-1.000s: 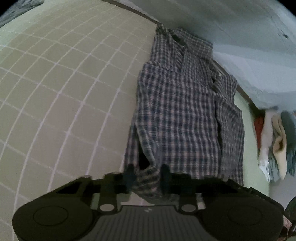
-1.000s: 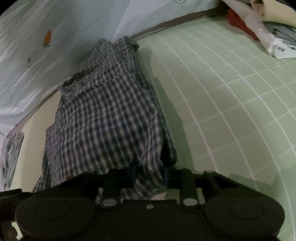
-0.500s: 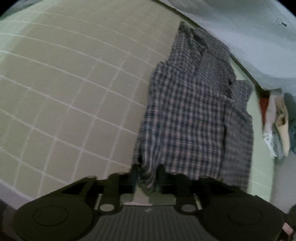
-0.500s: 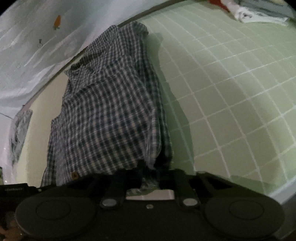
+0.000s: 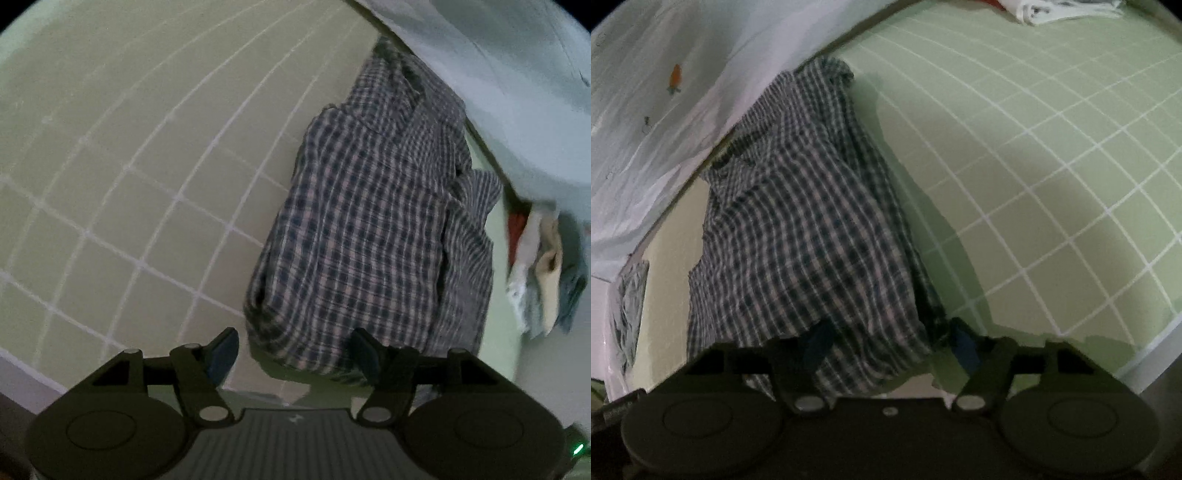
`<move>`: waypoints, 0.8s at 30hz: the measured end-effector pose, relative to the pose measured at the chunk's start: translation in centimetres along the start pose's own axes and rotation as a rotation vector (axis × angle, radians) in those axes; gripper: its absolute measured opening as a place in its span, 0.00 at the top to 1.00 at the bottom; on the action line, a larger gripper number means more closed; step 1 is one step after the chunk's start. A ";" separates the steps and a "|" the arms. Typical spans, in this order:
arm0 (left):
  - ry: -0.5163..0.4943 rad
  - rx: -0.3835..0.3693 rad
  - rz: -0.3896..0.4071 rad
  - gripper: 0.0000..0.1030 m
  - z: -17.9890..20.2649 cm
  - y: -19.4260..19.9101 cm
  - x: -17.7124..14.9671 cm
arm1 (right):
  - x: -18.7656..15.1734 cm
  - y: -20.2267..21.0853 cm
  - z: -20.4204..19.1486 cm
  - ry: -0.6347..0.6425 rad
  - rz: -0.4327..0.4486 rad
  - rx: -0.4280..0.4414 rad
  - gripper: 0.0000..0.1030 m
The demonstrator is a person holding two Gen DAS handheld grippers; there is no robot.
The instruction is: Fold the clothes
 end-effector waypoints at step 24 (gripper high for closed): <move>0.065 -0.300 -0.018 0.92 4.6 8.7 2.3 | 1.8 11.2 -1.5 -0.098 0.067 0.230 0.95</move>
Point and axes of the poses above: each gripper's, at about its wrist camera, not at the fingertips, and y roughly against the way its jaws point, z to its right, x to its top, the point moved 6 cm from there along -y, roughly the way its jaws point, and after that the axes turned 8 degrees about y, right-handed, at the moved point
